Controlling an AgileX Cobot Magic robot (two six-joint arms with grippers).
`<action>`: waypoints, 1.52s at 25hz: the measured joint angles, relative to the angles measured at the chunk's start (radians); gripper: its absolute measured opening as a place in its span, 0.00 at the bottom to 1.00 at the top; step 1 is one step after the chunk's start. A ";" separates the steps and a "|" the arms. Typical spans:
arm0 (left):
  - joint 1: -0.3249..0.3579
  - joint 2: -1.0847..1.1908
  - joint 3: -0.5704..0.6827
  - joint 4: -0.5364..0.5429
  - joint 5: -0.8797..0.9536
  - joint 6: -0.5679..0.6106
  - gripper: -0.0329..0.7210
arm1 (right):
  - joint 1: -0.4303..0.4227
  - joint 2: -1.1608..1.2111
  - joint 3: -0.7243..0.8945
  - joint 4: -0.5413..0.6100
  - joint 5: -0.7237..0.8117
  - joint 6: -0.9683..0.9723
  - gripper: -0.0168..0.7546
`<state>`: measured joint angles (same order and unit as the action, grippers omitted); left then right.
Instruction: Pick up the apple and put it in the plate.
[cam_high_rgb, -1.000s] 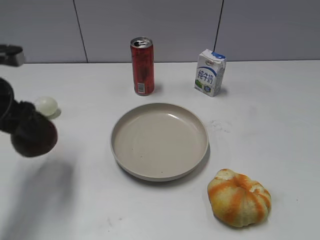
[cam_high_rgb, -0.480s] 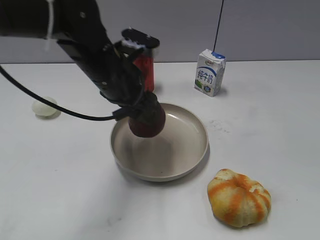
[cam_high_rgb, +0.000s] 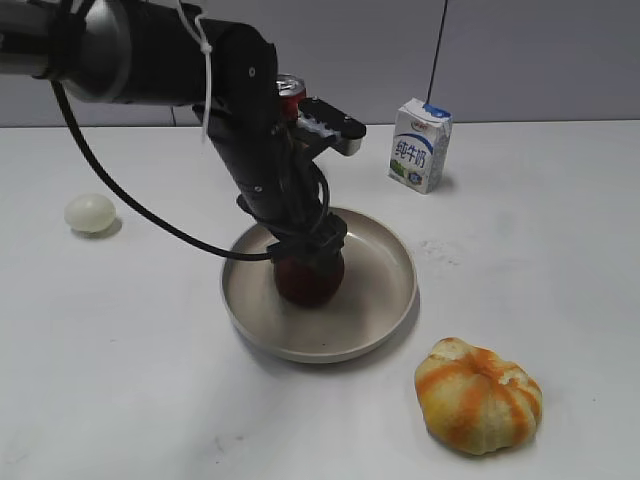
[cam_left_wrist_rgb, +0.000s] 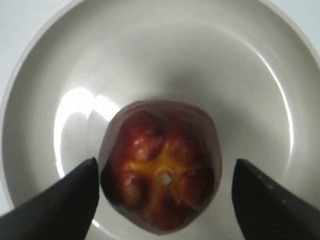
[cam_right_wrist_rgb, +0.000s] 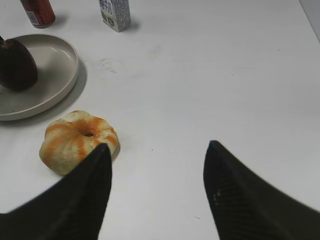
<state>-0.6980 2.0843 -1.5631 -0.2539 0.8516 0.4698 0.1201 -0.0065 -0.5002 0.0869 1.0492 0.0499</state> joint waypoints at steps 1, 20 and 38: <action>0.000 0.000 -0.015 -0.002 0.021 0.000 0.90 | 0.000 0.000 0.000 0.000 0.000 0.000 0.60; 0.389 -0.183 -0.113 0.192 0.360 -0.307 0.82 | 0.000 0.000 0.000 0.000 0.000 0.000 0.60; 0.694 -0.987 0.648 0.214 0.346 -0.320 0.79 | 0.000 0.000 0.000 0.000 0.000 0.000 0.60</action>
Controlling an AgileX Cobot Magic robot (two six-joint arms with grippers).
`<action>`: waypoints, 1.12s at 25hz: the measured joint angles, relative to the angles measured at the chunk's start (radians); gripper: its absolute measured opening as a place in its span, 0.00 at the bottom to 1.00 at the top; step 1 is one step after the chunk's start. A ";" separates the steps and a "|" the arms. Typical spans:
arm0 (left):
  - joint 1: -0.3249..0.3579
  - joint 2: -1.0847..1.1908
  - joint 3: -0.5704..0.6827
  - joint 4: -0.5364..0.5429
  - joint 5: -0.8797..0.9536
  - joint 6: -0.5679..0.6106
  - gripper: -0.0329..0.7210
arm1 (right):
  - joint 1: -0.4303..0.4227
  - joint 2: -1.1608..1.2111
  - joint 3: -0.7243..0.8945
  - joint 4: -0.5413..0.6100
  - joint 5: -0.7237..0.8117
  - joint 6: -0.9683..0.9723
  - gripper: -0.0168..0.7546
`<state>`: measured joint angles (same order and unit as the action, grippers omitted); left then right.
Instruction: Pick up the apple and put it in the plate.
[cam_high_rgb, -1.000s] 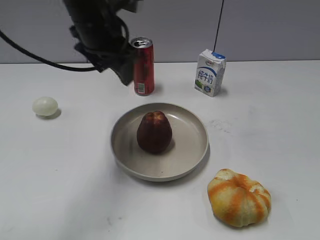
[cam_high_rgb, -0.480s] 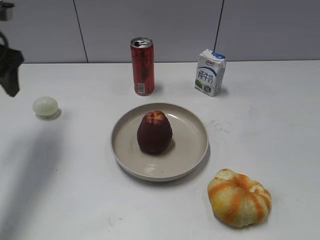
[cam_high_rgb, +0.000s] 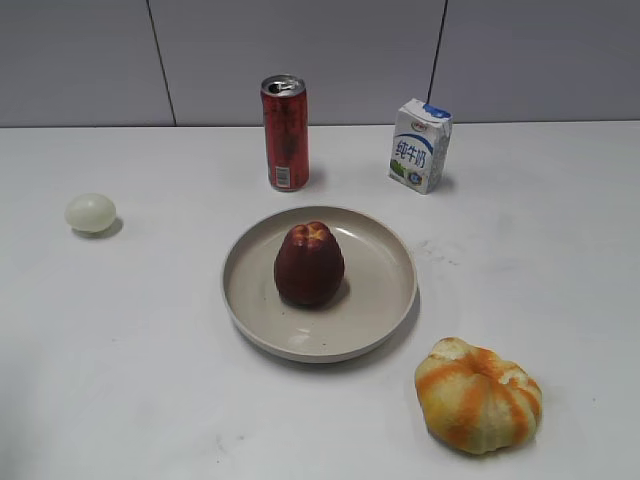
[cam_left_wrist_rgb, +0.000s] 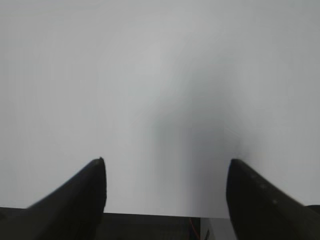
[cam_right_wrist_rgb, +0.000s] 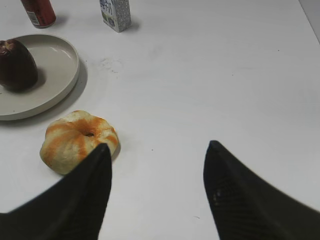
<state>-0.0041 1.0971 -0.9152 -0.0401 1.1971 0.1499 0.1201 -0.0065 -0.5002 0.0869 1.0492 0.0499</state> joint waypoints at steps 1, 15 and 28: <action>0.000 -0.047 0.045 0.001 -0.015 0.000 0.79 | 0.000 0.000 0.000 0.000 0.000 0.000 0.60; 0.000 -0.745 0.427 0.007 -0.115 0.001 0.78 | 0.000 0.000 0.000 0.000 0.000 0.000 0.60; 0.000 -1.085 0.431 0.007 -0.111 0.001 0.76 | 0.000 0.000 0.000 0.000 0.000 0.000 0.60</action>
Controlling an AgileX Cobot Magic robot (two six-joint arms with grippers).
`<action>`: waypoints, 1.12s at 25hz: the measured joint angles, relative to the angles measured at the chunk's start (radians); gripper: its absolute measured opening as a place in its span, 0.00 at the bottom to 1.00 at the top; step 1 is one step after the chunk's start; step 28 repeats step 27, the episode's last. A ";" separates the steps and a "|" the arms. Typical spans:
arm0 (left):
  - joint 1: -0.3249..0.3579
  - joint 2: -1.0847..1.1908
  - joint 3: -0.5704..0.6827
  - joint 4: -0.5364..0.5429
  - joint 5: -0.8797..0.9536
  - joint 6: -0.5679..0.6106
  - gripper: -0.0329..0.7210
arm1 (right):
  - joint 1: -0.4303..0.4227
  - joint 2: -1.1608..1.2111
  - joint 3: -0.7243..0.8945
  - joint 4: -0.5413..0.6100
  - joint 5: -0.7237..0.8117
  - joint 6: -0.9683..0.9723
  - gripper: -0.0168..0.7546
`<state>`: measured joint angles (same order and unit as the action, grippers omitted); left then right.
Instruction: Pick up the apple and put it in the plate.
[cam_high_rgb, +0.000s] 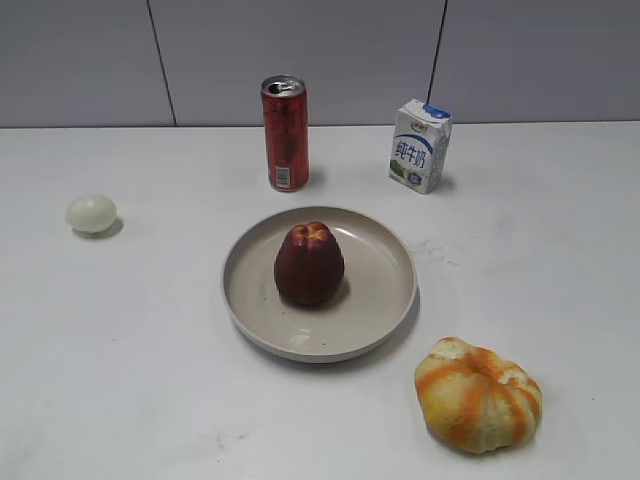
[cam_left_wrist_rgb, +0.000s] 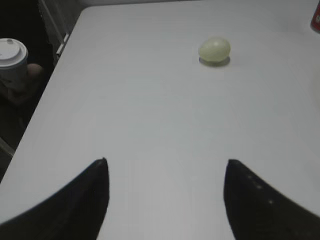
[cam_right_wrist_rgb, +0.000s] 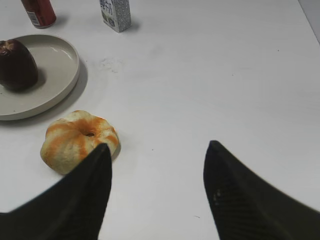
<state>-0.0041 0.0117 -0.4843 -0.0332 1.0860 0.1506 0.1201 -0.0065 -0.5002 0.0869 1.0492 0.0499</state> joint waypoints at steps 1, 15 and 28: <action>0.000 -0.011 0.000 0.000 0.003 0.000 0.76 | 0.000 0.000 0.000 0.000 0.000 0.000 0.60; 0.000 -0.014 0.001 -0.001 0.003 -0.001 0.76 | 0.000 0.000 0.000 0.000 0.000 0.000 0.60; 0.000 -0.014 0.001 0.000 0.003 0.000 0.76 | 0.000 0.000 0.000 0.000 0.000 0.000 0.60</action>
